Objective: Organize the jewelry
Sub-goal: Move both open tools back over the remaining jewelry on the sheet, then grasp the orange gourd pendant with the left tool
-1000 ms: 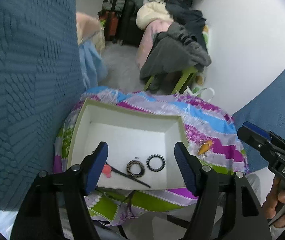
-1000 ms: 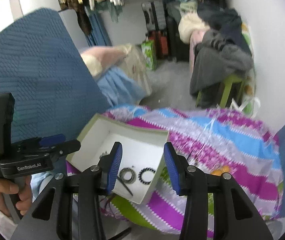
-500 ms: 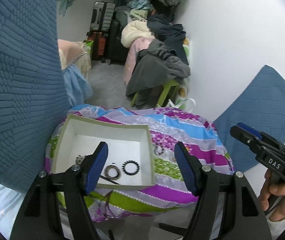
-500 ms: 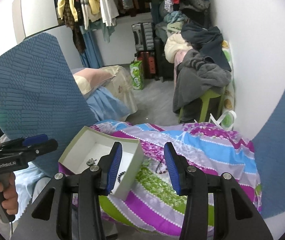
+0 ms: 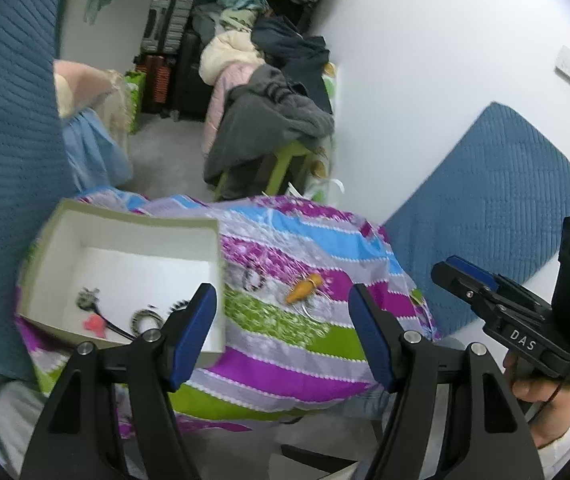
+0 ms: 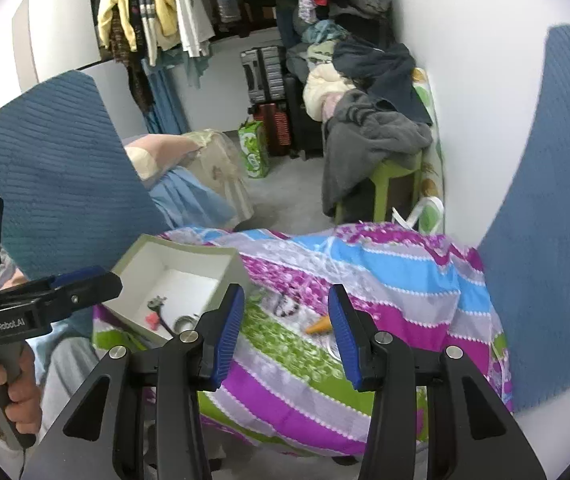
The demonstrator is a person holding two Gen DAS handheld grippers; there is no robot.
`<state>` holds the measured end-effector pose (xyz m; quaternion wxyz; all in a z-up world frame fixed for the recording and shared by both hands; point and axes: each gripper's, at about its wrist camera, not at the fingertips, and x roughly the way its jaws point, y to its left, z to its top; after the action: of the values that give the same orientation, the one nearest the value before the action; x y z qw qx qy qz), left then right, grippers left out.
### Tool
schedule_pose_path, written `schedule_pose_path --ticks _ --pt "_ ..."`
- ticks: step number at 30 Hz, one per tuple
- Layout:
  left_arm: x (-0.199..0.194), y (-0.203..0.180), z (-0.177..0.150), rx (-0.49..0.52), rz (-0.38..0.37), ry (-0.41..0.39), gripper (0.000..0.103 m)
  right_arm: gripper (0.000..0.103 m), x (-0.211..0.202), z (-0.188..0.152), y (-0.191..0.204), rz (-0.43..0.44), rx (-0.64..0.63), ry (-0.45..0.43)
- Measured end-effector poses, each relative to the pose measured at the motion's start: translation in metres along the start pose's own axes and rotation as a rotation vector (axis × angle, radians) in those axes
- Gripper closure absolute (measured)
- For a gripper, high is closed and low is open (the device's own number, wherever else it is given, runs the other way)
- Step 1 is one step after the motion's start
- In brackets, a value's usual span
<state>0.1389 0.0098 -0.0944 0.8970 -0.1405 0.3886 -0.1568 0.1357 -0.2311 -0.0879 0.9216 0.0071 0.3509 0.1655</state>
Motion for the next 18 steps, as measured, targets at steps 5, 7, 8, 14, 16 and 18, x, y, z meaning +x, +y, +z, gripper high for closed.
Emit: schedule_pose_path --ticks 5,7,8,14,16,18 --pt "0.030 -0.012 -0.019 0.020 -0.025 0.048 0.037 0.061 0.017 -0.026 -0.026 -0.013 0.037 0.012" --pt "0.041 -0.014 -0.025 0.021 -0.041 0.061 0.037 0.061 0.024 -0.035 -0.035 -0.020 0.044 0.011" --pt "0.048 -0.015 -0.028 0.020 -0.048 0.072 0.038 0.062 0.029 -0.039 -0.038 -0.023 0.049 0.014" --pt "0.089 -0.020 -0.040 0.031 -0.081 0.120 0.044 0.062 0.053 -0.062 -0.059 -0.025 0.095 0.023" --pt "0.104 -0.021 -0.043 0.038 -0.088 0.141 0.048 0.062 0.060 -0.069 -0.065 -0.025 0.109 0.022" --pt "0.120 -0.021 -0.046 0.045 -0.089 0.170 0.050 0.062 0.073 -0.075 -0.069 -0.023 0.117 0.040"
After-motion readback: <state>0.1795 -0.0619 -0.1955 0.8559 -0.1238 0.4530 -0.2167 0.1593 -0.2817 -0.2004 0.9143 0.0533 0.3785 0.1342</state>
